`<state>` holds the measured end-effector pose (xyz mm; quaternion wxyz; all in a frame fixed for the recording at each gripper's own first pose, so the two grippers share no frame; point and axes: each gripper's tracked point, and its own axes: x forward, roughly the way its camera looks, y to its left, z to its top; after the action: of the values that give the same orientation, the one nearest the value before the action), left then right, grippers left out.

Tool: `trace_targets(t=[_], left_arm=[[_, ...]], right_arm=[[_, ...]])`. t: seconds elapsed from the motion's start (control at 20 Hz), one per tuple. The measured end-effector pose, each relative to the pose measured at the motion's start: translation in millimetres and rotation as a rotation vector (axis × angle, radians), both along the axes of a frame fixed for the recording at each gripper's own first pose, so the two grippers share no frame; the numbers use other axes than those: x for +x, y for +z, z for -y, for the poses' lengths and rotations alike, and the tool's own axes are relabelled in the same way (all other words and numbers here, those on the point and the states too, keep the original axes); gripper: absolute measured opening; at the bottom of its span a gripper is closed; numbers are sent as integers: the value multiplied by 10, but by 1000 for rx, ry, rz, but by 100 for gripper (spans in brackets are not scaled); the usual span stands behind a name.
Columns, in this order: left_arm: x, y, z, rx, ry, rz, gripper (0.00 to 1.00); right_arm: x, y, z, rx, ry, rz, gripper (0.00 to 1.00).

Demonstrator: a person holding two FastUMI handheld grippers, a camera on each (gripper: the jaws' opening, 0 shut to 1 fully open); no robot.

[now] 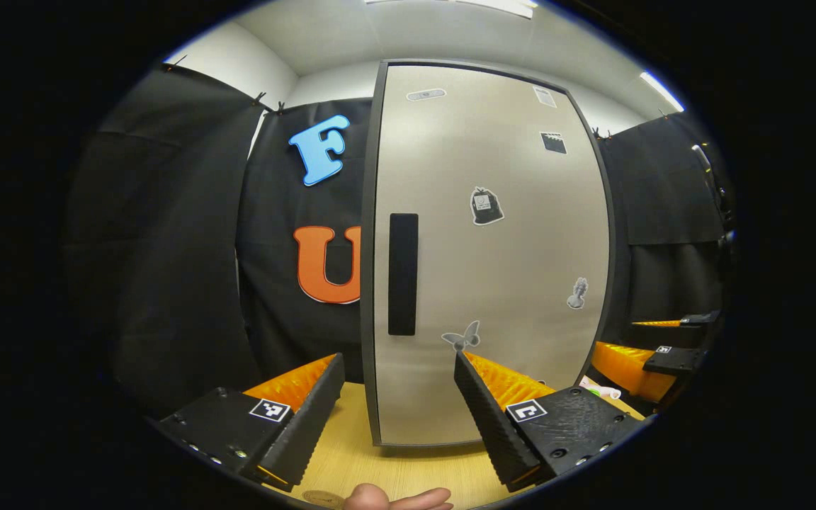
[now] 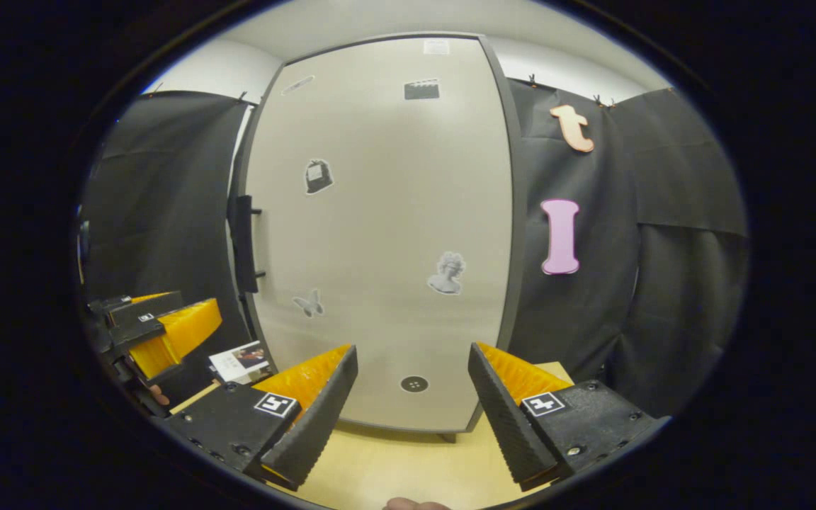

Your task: Open the cabinet door with the right hand, grasp the bottle in the cabinet with the left hand and place it on the coaster, then close the cabinet door with the right hand.

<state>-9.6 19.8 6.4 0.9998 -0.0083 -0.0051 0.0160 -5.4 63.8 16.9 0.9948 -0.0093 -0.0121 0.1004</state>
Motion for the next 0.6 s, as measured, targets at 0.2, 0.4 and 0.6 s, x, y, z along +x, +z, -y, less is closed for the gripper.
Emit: trace_targets(t=[0.2, 0.4, 0.6], left_arm=[[-293, -17, -108, 20, 14, 9, 95], [-643, -122, -288, 81, 55, 0, 95], [-968, -117, -414, 107, 92, 15, 95]], right_arm=[[146, 189, -569, -70, 133, 41, 100], [312, 200, -1246, -146, 253, 59, 100], [439, 204, -1676, -175, 300, 76, 100]])
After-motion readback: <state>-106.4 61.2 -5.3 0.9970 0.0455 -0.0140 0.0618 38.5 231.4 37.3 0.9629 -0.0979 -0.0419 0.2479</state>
